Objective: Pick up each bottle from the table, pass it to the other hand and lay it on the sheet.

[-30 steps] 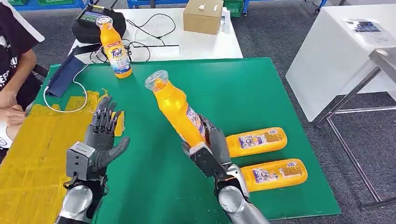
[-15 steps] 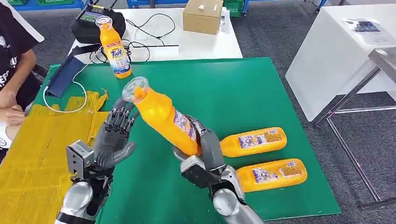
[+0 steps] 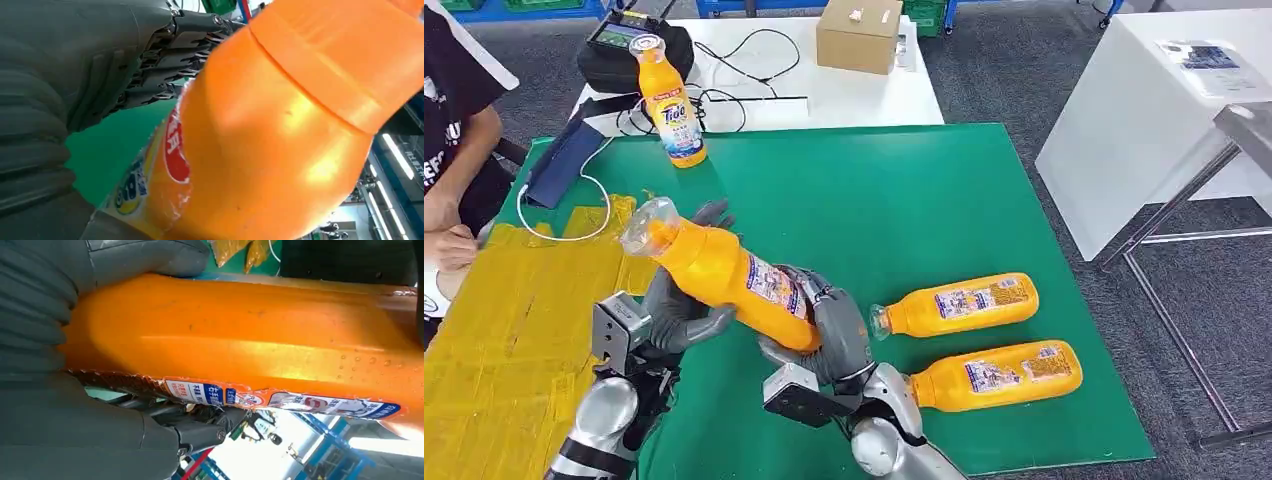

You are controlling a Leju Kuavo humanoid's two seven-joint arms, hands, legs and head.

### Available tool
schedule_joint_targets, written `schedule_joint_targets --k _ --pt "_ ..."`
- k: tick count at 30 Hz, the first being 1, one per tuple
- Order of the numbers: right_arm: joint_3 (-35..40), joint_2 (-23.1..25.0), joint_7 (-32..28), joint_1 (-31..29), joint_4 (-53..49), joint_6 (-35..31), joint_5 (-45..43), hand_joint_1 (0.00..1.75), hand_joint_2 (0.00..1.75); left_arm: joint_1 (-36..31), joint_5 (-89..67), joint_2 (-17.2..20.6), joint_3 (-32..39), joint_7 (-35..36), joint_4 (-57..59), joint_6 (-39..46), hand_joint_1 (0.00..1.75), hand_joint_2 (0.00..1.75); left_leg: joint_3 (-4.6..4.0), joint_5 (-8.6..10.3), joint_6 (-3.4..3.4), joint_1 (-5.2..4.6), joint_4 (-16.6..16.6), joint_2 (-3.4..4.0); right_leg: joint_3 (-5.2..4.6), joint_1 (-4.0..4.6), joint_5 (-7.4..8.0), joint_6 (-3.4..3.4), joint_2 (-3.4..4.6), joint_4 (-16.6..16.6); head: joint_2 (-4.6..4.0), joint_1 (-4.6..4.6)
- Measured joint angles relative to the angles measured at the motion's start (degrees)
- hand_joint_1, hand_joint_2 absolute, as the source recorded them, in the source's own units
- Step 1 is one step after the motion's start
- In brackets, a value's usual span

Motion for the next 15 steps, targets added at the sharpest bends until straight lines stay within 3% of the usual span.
schedule_joint_targets --k 1,2,15 --pt "0.09 0.00 0.04 -0.13 0.20 0.09 -0.11 1.75 1.75 0.00 0.00 0.00 -0.02 -0.02 0.07 0.02 1.61 1.75 0.00 0.00 0.00 0.00 0.00 0.00 0.00 0.00 0.00 0.00 0.00 0.00 0.00 0.00" --pt "0.22 0.00 0.11 -0.32 0.50 0.17 -0.24 1.75 1.75 0.01 -0.02 0.00 -0.07 -0.09 0.11 0.13 1.75 1.75 0.00 0.00 0.00 0.00 0.00 0.00 0.00 0.00 0.00 0.00 0.00 0.00 0.00 0.00" --pt "1.46 0.04 0.63 -1.63 2.75 0.13 -0.50 1.75 1.75 0.03 0.22 -0.33 -0.72 -0.74 0.28 1.81 1.75 1.75 0.00 0.00 0.00 0.00 0.00 0.00 0.00 0.00 0.00 0.00 0.00 0.00 0.00 0.00"
